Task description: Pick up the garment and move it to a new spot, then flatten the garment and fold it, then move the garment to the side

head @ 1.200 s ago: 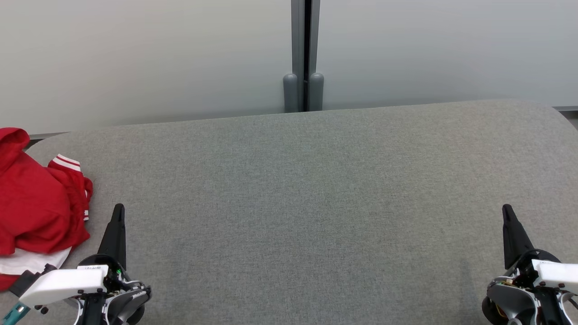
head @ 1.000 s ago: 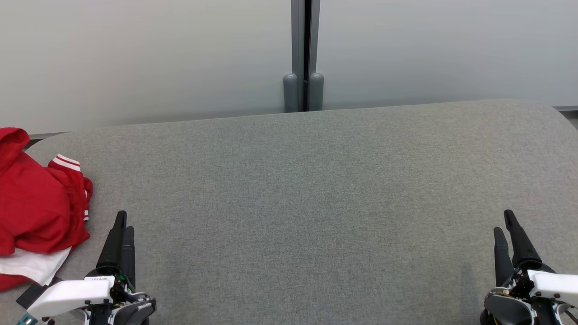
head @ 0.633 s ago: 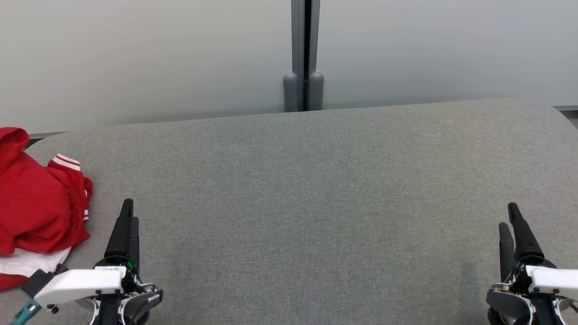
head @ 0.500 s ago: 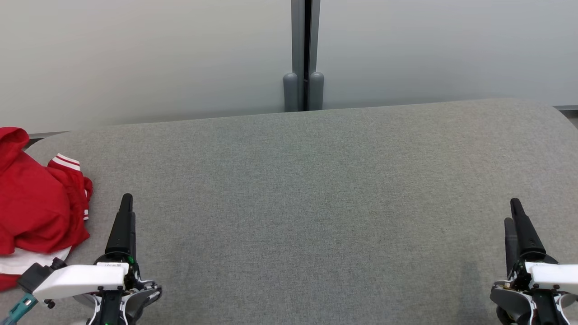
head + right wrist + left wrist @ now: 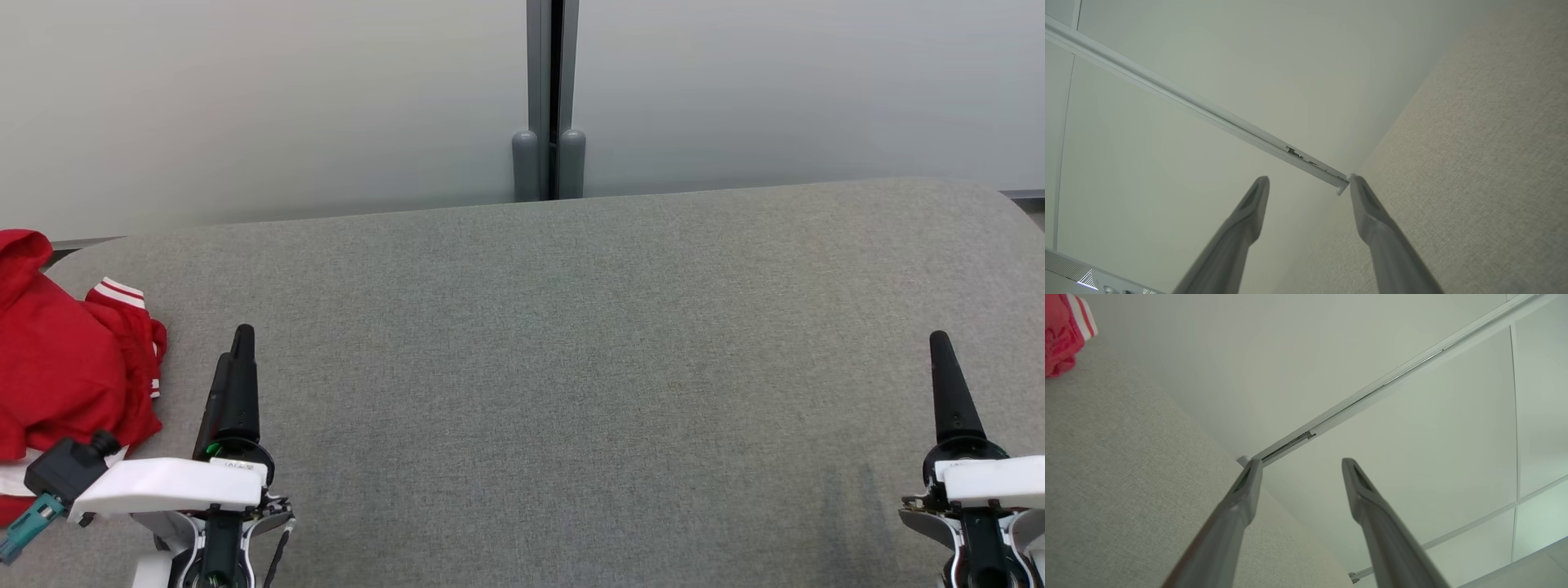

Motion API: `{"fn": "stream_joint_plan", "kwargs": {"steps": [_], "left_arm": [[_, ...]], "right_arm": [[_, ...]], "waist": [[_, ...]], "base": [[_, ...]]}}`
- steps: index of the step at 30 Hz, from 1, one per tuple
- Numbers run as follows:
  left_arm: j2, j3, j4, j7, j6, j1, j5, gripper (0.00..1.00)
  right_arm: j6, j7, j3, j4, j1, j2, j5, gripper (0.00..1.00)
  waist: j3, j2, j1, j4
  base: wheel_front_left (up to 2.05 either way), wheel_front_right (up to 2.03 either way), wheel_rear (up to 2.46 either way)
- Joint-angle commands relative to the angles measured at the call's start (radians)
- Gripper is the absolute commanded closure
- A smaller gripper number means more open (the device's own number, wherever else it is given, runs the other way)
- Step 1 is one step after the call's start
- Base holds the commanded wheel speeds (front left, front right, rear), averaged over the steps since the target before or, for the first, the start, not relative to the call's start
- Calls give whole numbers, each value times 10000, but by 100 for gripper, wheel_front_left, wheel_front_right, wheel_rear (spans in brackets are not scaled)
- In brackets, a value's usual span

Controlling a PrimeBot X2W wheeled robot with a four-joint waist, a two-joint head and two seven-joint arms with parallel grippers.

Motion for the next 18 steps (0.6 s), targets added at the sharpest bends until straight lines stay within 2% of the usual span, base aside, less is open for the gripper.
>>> {"fn": "stream_joint_plan", "kwargs": {"steps": [1, 18], "left_arm": [[61, -46, -229, -113, 18, -306, 502, 0], [142, -333, -89, -703, 140, -235, 3660, 0]], "right_arm": [[6, -141, 57, -211, -278, -179, -476, 0], [7, -730, 558, 260, -343, -414, -3798, 0]], "waist": [[-3, -1, 0, 2], [-23, -1, 0, 0]], "base": [[0, 0, 0], [0, 0, 0]]}}
